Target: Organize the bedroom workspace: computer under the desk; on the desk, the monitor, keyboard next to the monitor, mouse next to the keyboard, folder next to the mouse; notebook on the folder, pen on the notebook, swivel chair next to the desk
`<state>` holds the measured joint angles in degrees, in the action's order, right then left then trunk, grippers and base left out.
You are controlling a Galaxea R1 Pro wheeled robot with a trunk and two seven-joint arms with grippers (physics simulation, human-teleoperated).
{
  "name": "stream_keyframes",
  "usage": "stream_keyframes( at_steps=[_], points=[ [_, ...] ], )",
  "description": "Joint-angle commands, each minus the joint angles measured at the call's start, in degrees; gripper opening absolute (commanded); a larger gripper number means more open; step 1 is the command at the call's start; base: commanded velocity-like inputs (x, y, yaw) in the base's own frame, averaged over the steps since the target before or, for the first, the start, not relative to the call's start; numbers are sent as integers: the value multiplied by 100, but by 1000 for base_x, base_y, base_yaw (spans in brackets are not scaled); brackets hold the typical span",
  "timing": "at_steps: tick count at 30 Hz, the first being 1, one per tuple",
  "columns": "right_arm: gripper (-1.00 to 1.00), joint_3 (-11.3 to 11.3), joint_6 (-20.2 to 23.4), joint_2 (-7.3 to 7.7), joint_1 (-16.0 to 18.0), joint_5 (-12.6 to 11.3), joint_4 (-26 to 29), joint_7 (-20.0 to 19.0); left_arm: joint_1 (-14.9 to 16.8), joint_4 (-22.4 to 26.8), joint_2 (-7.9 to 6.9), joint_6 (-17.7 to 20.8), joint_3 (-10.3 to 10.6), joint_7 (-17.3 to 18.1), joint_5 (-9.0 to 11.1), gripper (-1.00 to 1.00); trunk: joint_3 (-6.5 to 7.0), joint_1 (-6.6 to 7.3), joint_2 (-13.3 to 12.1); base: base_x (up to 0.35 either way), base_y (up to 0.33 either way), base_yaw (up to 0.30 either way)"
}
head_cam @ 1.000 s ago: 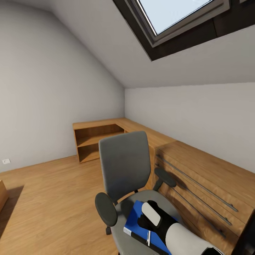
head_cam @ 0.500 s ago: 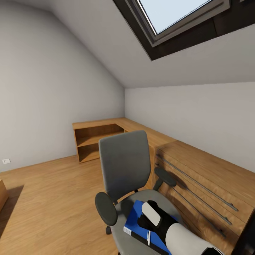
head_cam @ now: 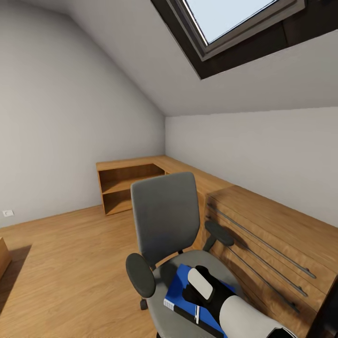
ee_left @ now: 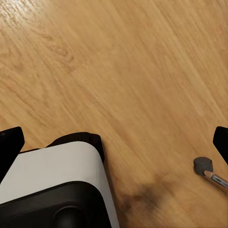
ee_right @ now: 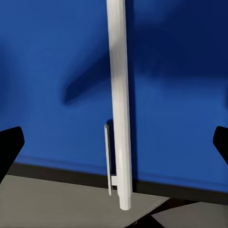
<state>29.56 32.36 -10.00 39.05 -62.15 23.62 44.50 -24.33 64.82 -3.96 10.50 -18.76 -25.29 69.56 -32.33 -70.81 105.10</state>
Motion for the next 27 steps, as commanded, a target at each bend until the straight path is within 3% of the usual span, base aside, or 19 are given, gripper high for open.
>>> stream_keyframes(
  at_steps=[1, 5, 13, 27],
  points=[
    [100, 24, 32, 0, 6, -12, 0, 27, -2, 13, 0, 22, -4, -29, 31, 100, -5, 0, 3, 0, 0, 0],
    [100, 24, 31, 0, 6, -13, 1, 30, -2, 13, 0, 22, -4, -29, 31, 100, -5, 0, 3, 0, 0, 0],
    [100, 24, 28, 0, 6, -14, 1, 29, -2, 13, 0, 22, -7, -29, 31, 100, -149, -176, 324, 0, 0, 0],
    [100, 24, 30, 0, 6, -10, -2, 31, -2, 13, 0, 22, -9, -29, 39, 100, -167, -198, 364, 0, 0, 0]
  ],
)
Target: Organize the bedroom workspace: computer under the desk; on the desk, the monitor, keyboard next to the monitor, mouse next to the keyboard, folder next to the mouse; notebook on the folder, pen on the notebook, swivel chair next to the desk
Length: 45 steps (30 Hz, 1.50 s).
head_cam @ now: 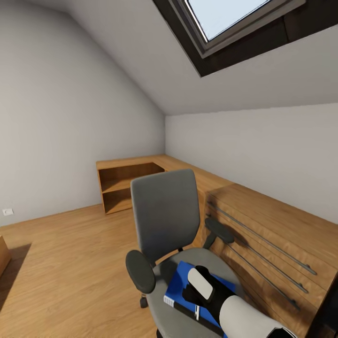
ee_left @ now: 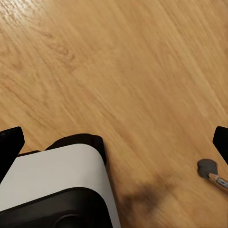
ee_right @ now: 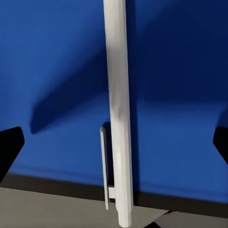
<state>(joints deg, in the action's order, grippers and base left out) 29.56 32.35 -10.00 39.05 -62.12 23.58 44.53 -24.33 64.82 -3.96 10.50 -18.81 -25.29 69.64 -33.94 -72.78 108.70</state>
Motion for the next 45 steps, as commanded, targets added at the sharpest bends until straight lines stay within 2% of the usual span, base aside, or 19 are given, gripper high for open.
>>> stream_keyframes(
  at_steps=[1, 7, 21, 22, 39, 42, 45],
  points=[
    [100, 24, 30, 0, 6, -12, 3, 28, -2, 13, 0, 22, -5, -29, 31, 100, -24, -23, 45, 0, 0, 0],
    [100, 24, 30, 0, 6, -11, 3, 28, -2, 13, 0, 22, -4, -29, 26, 100, -131, -154, 285, 0, 0, 0],
    [100, 24, 33, 0, 6, -13, 2, 29, -2, 13, -8, 22, -8, -29, 32, 100, -131, -154, 285, 0, 0, 0],
    [-100, 24, 30, 0, 6, -13, 2, 29, -2, 13, -8, 22, -9, -29, 32, 100, -131, -154, 285, 0, 0, 0],
    [-100, 17, 26, 0, 6, -11, 6, 29, -2, -13, 29, -27, 0, -38, -27, 100, -131, -154, 285, 0, 0, 0],
    [-100, 18, 26, 0, 6, -11, 6, 29, -2, -86, 25, -45, 3, -31, -36, 100, -78, -88, 165, 0, 0, 0],
    [-100, 18, 26, 0, 6, -10, 6, 29, -2, -132, 21, -54, 9, -30, -44, 100, -78, -88, 165, 0, 0, 0]
  ],
)
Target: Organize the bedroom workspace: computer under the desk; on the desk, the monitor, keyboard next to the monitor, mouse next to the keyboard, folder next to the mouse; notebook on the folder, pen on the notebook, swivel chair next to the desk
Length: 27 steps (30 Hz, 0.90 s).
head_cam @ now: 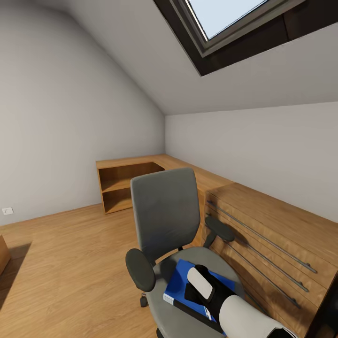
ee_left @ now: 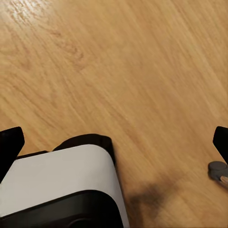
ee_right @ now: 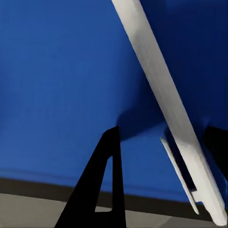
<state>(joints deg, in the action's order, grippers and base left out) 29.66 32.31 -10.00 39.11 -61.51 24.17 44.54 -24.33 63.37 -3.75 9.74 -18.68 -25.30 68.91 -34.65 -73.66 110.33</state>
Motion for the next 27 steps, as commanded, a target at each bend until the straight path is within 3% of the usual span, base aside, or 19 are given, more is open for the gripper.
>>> stream_keyframes(
  at_steps=[1, 27],
  points=[
    [-100, 9, 30, 0, 0, -72, -53, 28, -1, 9, 0, 22, -1, -28, 29, 100, -7, -1, 2, 0, 0, 0],
    [-100, 5, 30, 0, 0, -72, -53, 28, -1, -9, -12, 20, 47, -19, 9, 100, 65, 87, -158, 0, 0, 0]
  ],
)
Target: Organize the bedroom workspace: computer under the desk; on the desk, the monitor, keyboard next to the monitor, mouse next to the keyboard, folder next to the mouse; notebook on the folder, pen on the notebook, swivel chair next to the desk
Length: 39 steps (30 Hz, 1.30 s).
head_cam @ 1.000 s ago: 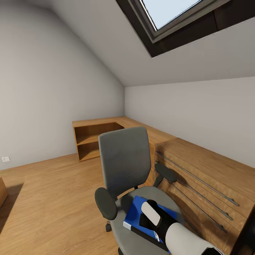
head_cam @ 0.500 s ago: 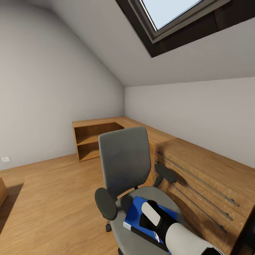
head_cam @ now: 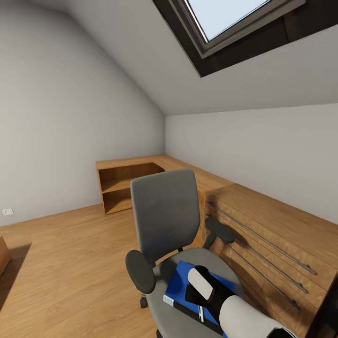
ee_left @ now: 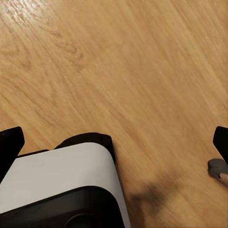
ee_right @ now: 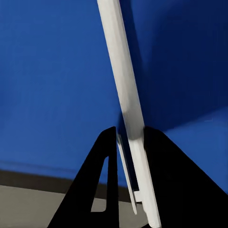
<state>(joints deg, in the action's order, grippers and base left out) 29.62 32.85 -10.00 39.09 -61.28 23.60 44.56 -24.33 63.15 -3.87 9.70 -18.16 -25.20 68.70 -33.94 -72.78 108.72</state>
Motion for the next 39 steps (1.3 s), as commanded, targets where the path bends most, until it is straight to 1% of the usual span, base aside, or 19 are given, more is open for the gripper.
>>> stream_keyframes(
  at_steps=[1, 14, 25, 34, 39],
  points=[
    [-100, 9, -24, 0, 2, -95, 4, 27, -1, 13, 0, 23, -4, -29, 30, 100, -6, 0, 3, 0, 0, 0],
    [-100, 9, -24, 0, 2, -95, 4, 27, -1, -4, 0, 23, 3, -42, 29, 100, -6, 0, 3, 0, 0, 0],
    [-100, 9, -24, 0, 3, -95, 12, 27, -1, -207, 6, 17, 2, -21, 29, 100, -6, 0, 3, 0, 0, 0],
    [-100, 9, -40, 0, 3, -87, 67, 42, -1, -229, 16, 15, 0, -19, 24, 100, 155, 197, -358, 0, 0, 0],
    [-100, 9, -59, 0, -14, -80, 518, 62, 7, -238, 14, 14, 1, -20, 21, 100, 245, 307, -559, 0, 0, 0]
  ],
)
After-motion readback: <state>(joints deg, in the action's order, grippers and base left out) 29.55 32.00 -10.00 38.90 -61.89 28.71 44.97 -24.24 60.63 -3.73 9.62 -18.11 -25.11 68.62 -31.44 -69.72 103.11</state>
